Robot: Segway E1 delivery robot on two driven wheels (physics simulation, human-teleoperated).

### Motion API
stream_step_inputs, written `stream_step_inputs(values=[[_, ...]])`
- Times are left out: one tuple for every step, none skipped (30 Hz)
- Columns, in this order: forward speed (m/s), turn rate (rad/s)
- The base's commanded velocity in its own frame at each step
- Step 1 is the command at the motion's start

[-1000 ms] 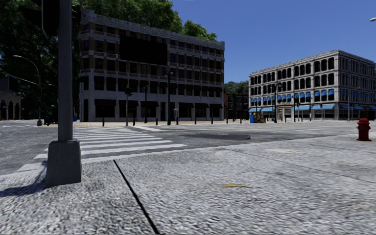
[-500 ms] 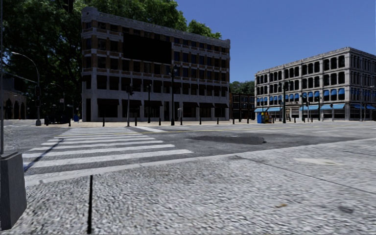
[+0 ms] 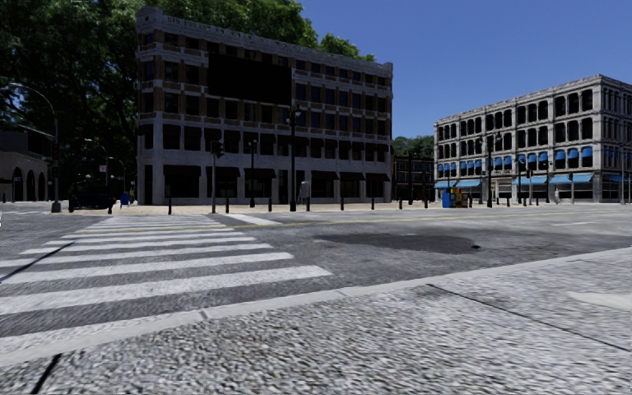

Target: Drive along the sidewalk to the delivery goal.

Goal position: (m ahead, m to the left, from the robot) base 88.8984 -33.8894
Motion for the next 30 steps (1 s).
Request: stream_step_inputs(values=[[2.00,0.70],[2.00,0.68],[2.00,0.68],[2.00,0.63],[2.00,0.54],[2.00,0.51],[2.00,0.50],[2.00,0.49],[2.00,0.49],[2.00,0.92],[2.00,1.20],[2.00,1.20],[2.00,1.20],[2.00,1.20],[2.00,1.20],[2.00,1.20],[2.00,1.13],[2.00,1.13],[2.00,0.31],[2.00,0.00],[2.00,0.00],[2.00,0.00],[2.00,0.00],[2.00,0.00],[2.00,0.00],[2.00,0.00],[2.00,0.00],[2.00,0.00],[2.00,0.00],[2.00,0.00]])
